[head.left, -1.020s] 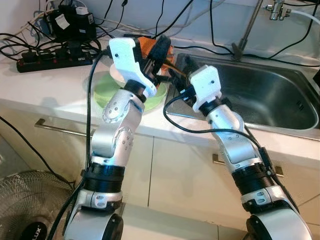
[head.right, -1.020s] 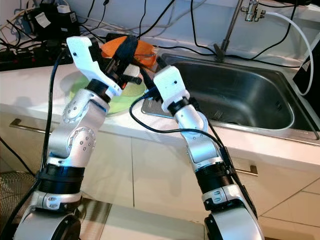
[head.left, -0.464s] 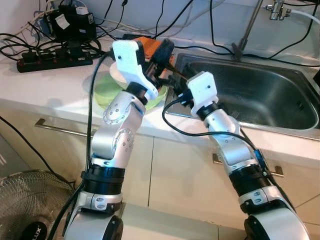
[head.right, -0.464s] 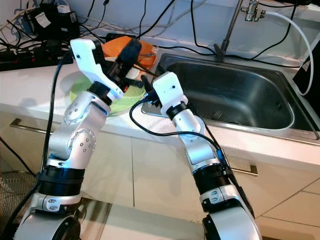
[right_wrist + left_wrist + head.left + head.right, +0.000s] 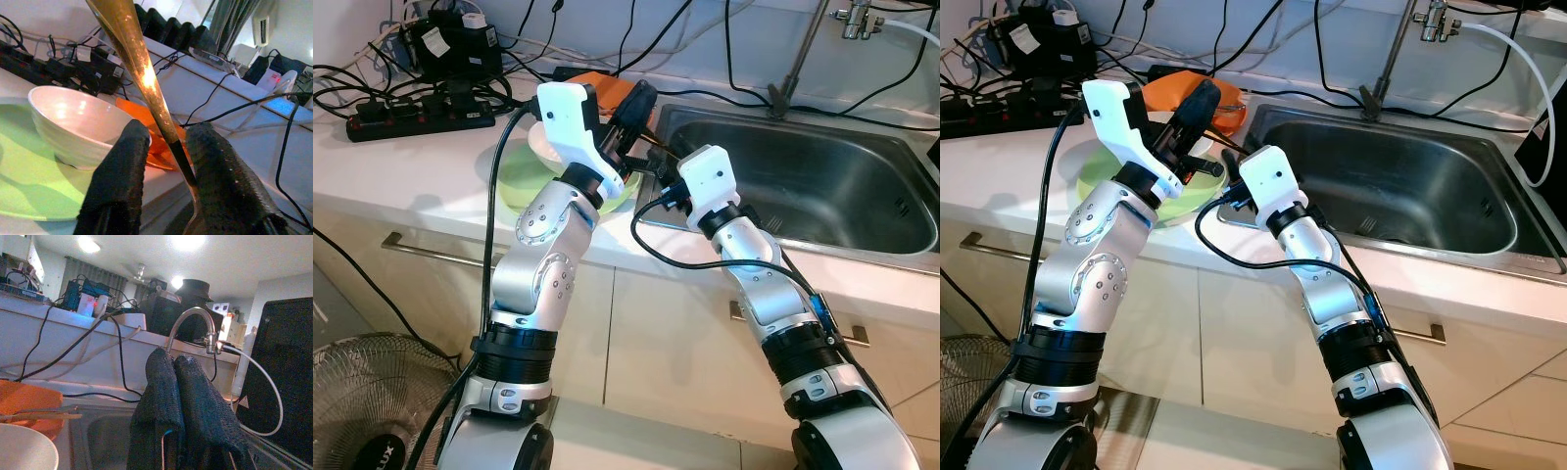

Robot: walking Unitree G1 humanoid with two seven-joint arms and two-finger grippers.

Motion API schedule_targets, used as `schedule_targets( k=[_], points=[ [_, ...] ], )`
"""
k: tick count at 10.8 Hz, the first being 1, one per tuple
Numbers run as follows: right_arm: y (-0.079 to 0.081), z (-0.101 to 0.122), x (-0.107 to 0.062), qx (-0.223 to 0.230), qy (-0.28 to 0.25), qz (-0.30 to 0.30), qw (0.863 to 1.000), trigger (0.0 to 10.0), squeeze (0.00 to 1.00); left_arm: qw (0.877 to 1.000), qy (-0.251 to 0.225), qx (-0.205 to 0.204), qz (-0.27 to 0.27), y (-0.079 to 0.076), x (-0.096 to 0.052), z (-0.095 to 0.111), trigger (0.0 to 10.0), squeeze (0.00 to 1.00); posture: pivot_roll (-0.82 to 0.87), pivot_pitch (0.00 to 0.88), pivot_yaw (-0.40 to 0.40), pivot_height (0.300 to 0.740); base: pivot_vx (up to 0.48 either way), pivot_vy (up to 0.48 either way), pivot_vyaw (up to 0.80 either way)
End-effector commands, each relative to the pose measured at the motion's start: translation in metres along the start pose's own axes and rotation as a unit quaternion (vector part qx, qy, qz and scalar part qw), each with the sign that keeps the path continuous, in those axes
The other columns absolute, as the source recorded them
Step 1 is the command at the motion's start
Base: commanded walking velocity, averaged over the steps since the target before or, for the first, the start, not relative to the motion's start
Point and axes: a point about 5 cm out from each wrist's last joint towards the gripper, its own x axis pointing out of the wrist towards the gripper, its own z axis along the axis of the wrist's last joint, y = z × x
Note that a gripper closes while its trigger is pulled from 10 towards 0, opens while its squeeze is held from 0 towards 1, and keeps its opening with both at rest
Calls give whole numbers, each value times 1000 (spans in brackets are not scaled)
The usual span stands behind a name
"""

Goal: Kitchen organization

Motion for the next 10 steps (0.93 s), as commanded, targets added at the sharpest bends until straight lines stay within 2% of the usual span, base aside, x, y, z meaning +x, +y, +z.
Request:
schedule_targets(
  k=[1,10],
  points=[
    [-5,2,2,-5,-4,-5,1000,0,0,1000,-4,1,-14,-5,1,3,10000,0,215,12,-27,740,0,0,0],
    [-4,-4,1,-1,5,-11,1000,0,0,1000,3,6,-20,-6,0,2,10000,0,217,12,-27,740,0,0,0]
  ],
)
